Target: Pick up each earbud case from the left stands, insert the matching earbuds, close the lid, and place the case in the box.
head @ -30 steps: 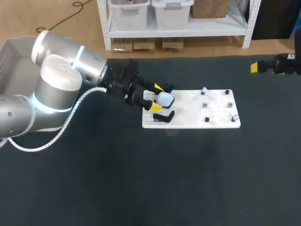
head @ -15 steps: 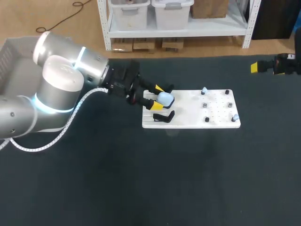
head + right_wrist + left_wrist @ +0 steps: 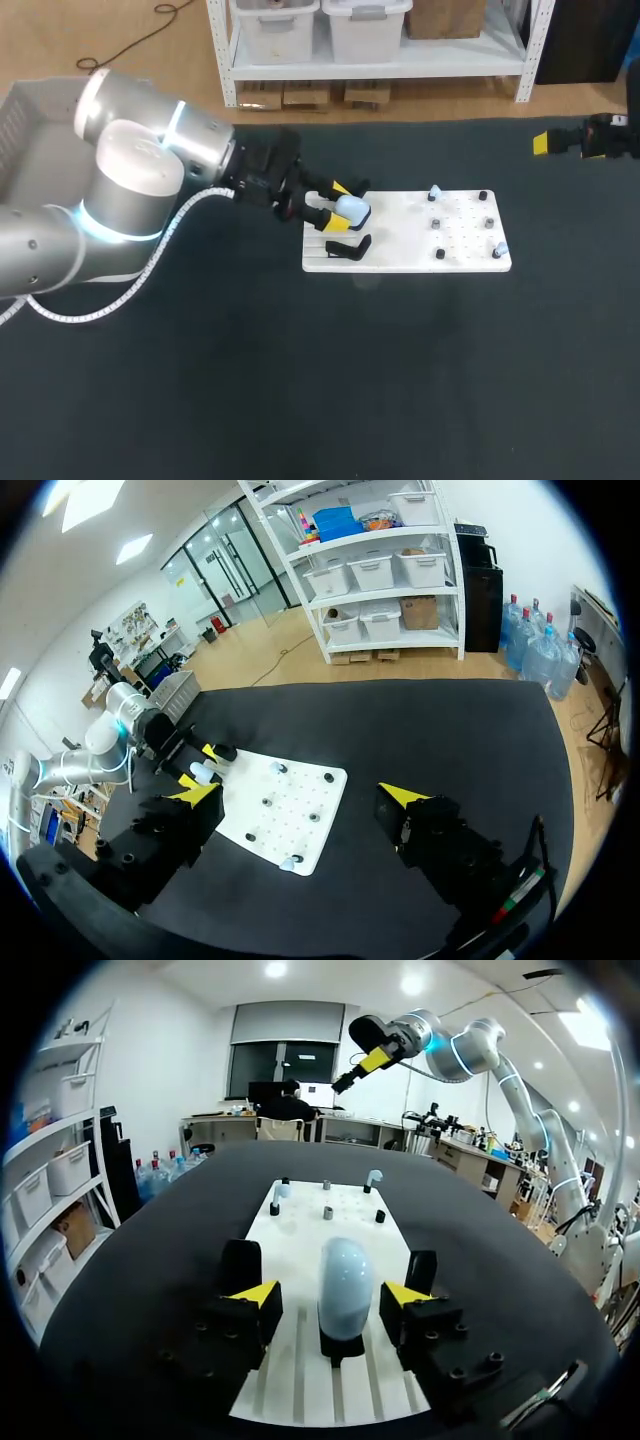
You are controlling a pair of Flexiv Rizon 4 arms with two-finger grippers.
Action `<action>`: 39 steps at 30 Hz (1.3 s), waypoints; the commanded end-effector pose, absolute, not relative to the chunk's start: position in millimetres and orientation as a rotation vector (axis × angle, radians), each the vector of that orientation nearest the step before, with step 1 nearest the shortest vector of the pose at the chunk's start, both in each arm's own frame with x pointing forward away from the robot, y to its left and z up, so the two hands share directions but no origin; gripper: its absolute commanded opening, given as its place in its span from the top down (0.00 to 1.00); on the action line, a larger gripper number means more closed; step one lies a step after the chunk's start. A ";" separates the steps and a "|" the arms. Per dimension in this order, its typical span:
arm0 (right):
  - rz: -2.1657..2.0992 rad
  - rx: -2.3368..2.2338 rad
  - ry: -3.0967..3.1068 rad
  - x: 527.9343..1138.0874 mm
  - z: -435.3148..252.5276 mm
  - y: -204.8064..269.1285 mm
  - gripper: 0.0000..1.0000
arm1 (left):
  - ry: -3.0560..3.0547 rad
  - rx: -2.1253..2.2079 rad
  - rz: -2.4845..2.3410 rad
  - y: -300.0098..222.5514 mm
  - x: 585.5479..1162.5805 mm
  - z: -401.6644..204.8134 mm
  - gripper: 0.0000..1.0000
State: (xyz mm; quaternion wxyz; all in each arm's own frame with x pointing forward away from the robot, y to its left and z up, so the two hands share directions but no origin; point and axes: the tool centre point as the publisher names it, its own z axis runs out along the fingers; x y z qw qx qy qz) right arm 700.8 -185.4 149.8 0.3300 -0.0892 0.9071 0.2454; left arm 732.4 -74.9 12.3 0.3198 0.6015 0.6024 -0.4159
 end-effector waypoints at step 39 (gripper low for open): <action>0.642 -0.234 2.373 700.5 149.9 -185.6 0.00 | 1.340 1.394 -1.152 -50.4 692.9 113.2 1.00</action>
